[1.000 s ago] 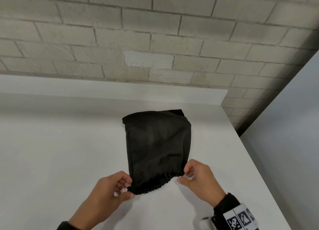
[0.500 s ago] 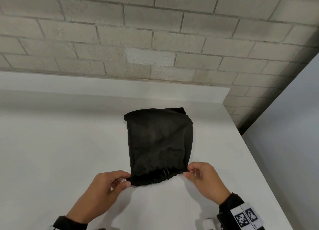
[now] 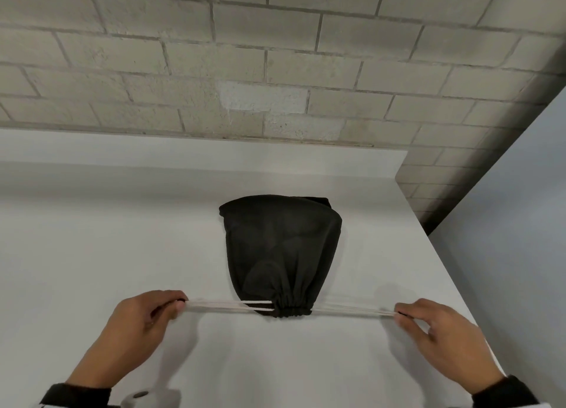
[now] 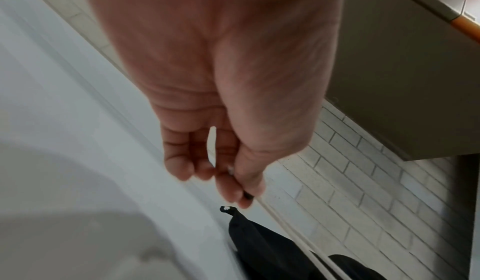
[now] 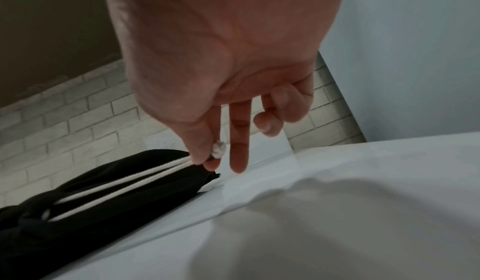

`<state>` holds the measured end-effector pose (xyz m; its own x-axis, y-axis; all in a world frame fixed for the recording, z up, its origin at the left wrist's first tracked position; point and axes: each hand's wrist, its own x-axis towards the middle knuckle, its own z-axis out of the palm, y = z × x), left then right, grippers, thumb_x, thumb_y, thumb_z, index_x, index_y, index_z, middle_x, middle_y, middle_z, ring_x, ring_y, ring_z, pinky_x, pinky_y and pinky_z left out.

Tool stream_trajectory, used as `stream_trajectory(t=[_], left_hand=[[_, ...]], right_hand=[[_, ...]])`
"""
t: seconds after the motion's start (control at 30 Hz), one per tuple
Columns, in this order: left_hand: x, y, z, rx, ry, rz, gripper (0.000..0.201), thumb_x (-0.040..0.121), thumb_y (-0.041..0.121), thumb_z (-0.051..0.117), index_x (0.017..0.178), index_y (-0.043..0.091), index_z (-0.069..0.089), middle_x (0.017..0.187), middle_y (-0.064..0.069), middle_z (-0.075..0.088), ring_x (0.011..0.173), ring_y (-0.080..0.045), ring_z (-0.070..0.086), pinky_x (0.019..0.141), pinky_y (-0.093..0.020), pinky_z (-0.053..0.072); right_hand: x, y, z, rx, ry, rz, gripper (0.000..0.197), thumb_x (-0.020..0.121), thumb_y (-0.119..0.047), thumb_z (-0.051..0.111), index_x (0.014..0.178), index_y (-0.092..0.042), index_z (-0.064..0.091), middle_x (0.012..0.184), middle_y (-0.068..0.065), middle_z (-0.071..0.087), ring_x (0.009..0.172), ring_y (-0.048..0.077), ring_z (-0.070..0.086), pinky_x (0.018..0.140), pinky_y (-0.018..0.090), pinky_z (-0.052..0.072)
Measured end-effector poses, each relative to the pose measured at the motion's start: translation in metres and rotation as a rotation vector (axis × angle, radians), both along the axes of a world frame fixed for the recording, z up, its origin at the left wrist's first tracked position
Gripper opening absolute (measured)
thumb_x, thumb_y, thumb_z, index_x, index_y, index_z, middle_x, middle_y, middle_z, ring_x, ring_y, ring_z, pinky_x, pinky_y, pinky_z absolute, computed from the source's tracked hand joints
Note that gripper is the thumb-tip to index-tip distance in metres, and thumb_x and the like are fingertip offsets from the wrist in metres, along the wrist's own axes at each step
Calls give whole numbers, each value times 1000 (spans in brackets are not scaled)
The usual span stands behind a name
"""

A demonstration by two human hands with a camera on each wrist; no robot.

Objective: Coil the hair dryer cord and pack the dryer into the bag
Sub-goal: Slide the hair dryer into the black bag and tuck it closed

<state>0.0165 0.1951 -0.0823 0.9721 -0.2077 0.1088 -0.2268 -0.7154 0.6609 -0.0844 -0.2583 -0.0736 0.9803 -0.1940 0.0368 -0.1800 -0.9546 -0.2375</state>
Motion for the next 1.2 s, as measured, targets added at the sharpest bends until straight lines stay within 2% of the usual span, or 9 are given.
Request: stream_trajectory(t=[0.17,0.4,0.57,0.67,0.83,0.9,0.97,1.07,1.2], left_hand=[[-2,-4,-7,-22,9,70,40,88,6,71,79,44,65,78,27,68,71,1,63,60,-6,41],[7,-39,4,-239,74,22,16,98,17,57,87,24,66,73,10,67,69,-8,62,62,-13,46],[34,-92,11,-384,164,74,8,95,24,64,91,25,70,82,5,71,79,-9,65,73,-19,51],[48,-113,0,-312,164,161,6,92,25,67,87,28,68,93,10,66,91,-6,59,82,-23,44],[62,-127,-6,-474,288,251,9,90,21,72,85,28,75,93,14,73,94,-4,64,92,-29,51],[66,-128,-7,-601,376,326,10,88,19,74,87,28,78,97,12,74,100,-9,64,95,-31,51],[70,-132,-9,-706,465,370,11,87,18,75,90,28,78,99,6,75,101,-15,67,97,-37,53],[70,-145,-14,-868,588,425,21,86,16,77,105,23,71,107,-6,74,98,-23,71,94,-45,56],[64,-162,-15,-903,623,473,56,85,21,79,131,12,49,123,-8,61,107,-26,64,96,-42,53]], right_hand=[[-4,1,-2,61,72,-42,6,90,-45,61,89,-50,64,77,-25,59,64,4,54,52,18,41],[24,30,15,780,33,-13,18,95,-17,59,78,-20,64,74,-6,66,62,4,53,63,25,41],[70,76,12,755,-113,-1,12,92,-29,64,83,-21,61,82,-7,63,77,7,59,67,17,46],[95,99,6,797,-126,-114,19,94,-31,61,86,-14,62,88,-6,60,84,9,57,71,15,44],[129,107,-16,1089,-93,-386,33,95,-43,55,83,-13,60,93,8,67,92,26,64,88,45,54],[140,107,-23,1233,-39,-445,38,92,-50,57,93,-12,62,97,8,70,94,26,67,90,48,55],[148,111,-27,1360,-10,-491,61,79,-63,63,114,-13,61,110,6,71,101,24,67,95,45,54],[160,120,-29,1434,-30,-595,108,54,-76,66,136,-11,43,124,5,63,112,24,61,101,43,49],[160,133,-23,1513,48,-644,86,70,-68,71,133,-12,50,124,6,64,110,27,62,96,43,51]])
